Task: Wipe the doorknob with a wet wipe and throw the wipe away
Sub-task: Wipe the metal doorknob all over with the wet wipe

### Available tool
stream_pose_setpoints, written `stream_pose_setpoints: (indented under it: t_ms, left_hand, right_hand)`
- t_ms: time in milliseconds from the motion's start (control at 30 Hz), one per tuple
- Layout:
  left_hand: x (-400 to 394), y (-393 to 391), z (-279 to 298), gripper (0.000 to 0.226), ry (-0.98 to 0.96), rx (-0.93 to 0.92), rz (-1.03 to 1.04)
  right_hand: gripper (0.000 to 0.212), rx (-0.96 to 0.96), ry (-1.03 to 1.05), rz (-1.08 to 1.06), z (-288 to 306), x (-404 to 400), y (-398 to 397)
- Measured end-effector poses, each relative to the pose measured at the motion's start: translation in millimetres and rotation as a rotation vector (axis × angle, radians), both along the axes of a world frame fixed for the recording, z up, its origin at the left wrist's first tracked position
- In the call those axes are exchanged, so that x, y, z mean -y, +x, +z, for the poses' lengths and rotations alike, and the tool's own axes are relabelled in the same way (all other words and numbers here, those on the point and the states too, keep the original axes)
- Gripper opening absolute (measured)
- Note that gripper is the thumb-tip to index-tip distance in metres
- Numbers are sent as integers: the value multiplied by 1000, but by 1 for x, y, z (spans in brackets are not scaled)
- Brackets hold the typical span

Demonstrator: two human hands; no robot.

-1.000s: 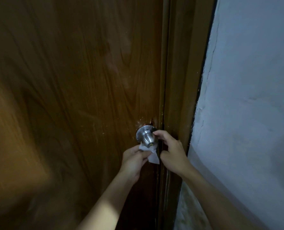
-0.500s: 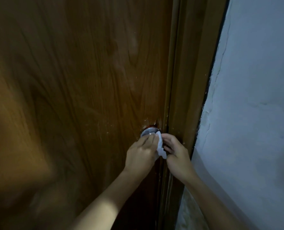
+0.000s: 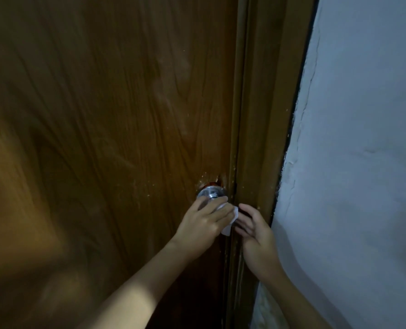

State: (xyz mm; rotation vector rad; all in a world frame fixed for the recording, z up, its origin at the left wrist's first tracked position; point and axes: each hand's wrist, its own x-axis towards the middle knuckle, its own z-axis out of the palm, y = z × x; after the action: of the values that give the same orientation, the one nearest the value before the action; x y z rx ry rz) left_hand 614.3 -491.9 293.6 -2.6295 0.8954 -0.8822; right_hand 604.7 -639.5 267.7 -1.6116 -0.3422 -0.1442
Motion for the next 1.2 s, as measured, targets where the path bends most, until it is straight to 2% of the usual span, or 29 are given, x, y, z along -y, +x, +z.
stream_pose_setpoints:
  t_ms: [100, 333, 500, 633, 733, 867, 967, 1033, 1200]
  left_hand:
    - [1, -1, -2, 49, 9, 0, -10]
    - [-7, -9, -4, 46, 161, 24, -48]
    - [-22, -15, -8, 44, 160, 54, -62]
    - [-38, -25, -15, 41, -18, 108, -87]
    - [-49, -33, -15, 34, -222, 133, -49]
    - [-51, -35, -13, 41, -558, 66, 90]
    - [-40, -26, -5, 26, -753, 19, 147]
    - [-30, -16, 1, 19, -824, -1, 187]
    - [-14, 2, 4, 13, -859, -36, 329]
  right_hand:
    - [64, -10, -19, -5, -1, 7, -4]
    - [65, -8, -74, 27, 2, 13, -9]
    - [62, 25, -111, 62, 8, 8, -10]
    - [58, 66, -159, 49, 14, 0, -9]
    - [43, 139, -186, -6, 20, -11, -3]
    - [30, 222, -204, -107, 23, -27, 10]
    - [32, 218, -175, -138, 21, -32, 15]
    - [33, 213, -174, -146, 19, -32, 17]
    - [29, 252, -225, -143, 19, -30, 22]
